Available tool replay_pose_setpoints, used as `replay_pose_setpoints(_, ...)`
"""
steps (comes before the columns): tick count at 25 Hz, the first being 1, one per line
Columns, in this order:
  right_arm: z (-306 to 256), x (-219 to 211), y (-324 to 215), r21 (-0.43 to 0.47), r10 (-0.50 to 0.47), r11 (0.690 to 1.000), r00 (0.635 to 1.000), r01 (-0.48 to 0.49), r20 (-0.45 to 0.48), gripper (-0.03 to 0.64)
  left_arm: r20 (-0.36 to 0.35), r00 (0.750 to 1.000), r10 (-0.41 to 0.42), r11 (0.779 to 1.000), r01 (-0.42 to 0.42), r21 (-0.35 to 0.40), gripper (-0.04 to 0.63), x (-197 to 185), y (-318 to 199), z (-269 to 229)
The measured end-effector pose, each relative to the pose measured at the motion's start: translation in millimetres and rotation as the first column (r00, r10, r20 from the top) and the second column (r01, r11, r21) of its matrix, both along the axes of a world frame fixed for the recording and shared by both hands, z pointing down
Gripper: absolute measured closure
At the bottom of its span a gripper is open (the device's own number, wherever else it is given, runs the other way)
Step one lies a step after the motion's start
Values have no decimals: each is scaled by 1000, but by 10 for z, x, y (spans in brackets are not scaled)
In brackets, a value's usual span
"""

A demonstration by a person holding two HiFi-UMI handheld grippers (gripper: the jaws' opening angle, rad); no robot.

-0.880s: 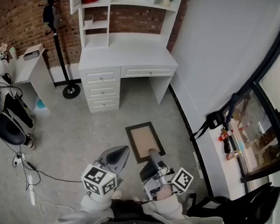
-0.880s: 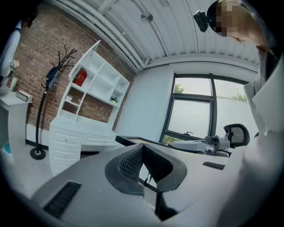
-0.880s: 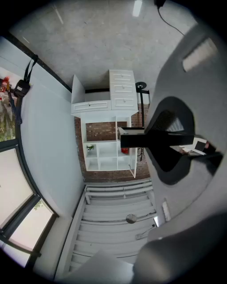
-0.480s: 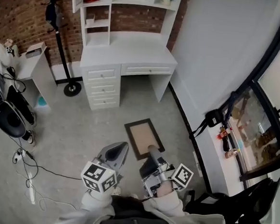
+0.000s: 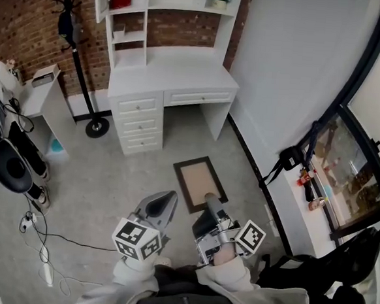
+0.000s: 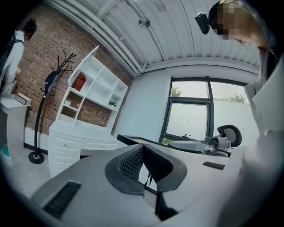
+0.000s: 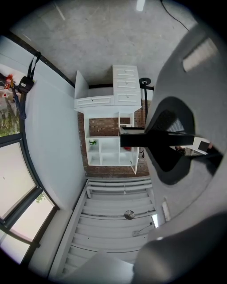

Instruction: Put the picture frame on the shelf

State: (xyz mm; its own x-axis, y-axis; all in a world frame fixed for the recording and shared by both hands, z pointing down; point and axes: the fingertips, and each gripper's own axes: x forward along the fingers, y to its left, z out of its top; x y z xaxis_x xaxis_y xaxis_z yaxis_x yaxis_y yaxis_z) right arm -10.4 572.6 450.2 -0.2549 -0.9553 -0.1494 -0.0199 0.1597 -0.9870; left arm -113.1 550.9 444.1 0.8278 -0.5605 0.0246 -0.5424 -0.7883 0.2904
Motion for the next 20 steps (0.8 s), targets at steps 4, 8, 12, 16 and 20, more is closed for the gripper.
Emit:
replay_pose_setpoints(4, -18, -138, -84, 14, -2, 1000, 1000, 2, 16, 571, 5, 1000, 17, 1000, -17, 4, 592, -54, -77, 12)
replay_pose_setpoints(8, 6, -196, -193, -1, -11, 1000, 1000, 11, 26, 571, 8, 1000, 20, 1000, -20, -1, 592, -59, -167, 24)
replay_pose_setpoints(12, 84, -170, -408, -21, -10, 1000, 1000, 10, 20, 571, 9, 1000, 6, 1000, -6, -10, 592, -76, -335, 71)
replay_pose_setpoints(16, 147, -135, -806, -35, -19, 999, 999, 20, 30, 571, 21, 1000, -9, 1000, 9, -16, 592, -69, -667, 124)
replay_pose_setpoints(20, 97, -66, -1326, -22, -42, 999, 998, 43, 35, 570, 24, 999, -41, 999, 41, -8, 592, -21, -1165, 94)
